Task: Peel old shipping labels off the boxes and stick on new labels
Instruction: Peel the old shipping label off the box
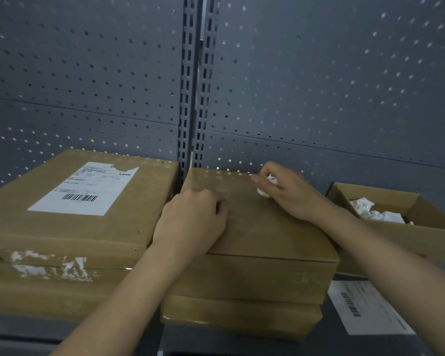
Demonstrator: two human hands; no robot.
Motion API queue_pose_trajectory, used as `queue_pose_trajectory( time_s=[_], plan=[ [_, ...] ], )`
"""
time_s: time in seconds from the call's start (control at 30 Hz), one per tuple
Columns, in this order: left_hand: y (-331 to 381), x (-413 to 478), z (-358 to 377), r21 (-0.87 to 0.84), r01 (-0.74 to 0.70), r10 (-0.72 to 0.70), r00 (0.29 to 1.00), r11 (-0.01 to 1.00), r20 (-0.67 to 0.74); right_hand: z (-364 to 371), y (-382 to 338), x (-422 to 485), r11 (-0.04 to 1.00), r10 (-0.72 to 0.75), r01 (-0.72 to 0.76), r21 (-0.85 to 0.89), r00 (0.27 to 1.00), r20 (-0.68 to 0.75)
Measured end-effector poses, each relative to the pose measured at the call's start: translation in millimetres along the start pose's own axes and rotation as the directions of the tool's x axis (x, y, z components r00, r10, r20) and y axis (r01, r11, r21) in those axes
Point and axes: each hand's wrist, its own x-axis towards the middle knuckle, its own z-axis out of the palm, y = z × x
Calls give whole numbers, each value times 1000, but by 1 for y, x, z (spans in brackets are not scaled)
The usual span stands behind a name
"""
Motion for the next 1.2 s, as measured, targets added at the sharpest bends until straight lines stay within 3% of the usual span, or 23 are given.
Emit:
queue_pose_trajectory(
  time_s=[0.33,0.43,0.57,0.7,0.83,0.93,1.03,1.2],
  plan=[
    [4,-2,-7,5,-12,12,1000,1000,18,-2,0,-10,995,63,-67,69,996,61],
    [3,-1,-8,-3,-12,12,999,1000,30,-10,1,-17,995,95,-96,14,993,64],
    [3,-1,-11,-46,-15,18,997,999,74,-29,11,-38,990,117,-122,-68,991,-69],
    [5,-2,-15,-28,-25,27,996,999,84,-59,24,-68,994,110,-109,14,974,-198],
    [10,0,-18,11,-30,29,994,999,104,-85,49,-100,968,241,-245,45,871,-428],
    [12,3,-21,70,-54,45,991,996,129,-101,72,-116,939,329,-331,91,791,-516],
    [12,9,-22,81,-50,39,989,995,139,-111,92,-125,909,395,-408,83,783,-480],
    [8,14,-19,40,-33,28,991,999,128,-117,110,-129,858,427,-502,-108,815,-391]
  ],
)
